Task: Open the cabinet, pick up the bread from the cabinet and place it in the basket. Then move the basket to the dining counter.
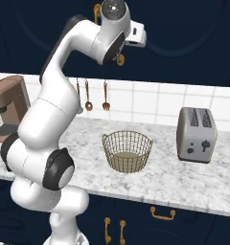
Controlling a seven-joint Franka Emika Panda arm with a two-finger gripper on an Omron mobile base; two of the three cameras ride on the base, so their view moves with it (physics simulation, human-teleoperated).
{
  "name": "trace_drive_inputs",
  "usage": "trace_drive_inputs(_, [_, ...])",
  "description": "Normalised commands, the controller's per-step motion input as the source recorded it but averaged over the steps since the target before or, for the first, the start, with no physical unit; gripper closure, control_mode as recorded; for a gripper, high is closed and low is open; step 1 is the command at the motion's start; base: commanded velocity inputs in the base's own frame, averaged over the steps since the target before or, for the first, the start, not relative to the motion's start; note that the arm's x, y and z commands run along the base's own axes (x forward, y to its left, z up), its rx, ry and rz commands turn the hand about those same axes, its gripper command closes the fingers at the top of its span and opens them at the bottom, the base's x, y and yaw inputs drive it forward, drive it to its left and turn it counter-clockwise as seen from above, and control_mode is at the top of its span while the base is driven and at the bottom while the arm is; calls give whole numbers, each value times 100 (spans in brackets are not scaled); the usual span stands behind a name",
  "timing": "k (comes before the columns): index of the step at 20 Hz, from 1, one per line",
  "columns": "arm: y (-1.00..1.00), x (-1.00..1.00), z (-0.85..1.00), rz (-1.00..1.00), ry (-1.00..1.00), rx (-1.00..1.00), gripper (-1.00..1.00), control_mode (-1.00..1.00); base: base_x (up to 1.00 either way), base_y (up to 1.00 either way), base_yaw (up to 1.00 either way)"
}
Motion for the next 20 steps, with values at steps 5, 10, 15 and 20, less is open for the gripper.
trace_drive_inputs(5, [13,30,-18,-1,-8,0,100,-100,0,0,0])
trace_drive_inputs(10, [46,41,-16,-15,-2,-3,100,-100,0,0,0])
trace_drive_inputs(15, [-43,20,-21,-3,0,2,100,-100,0,0,0])
trace_drive_inputs(20, [-100,-31,-18,0,-3,9,100,-100,0,0,0])
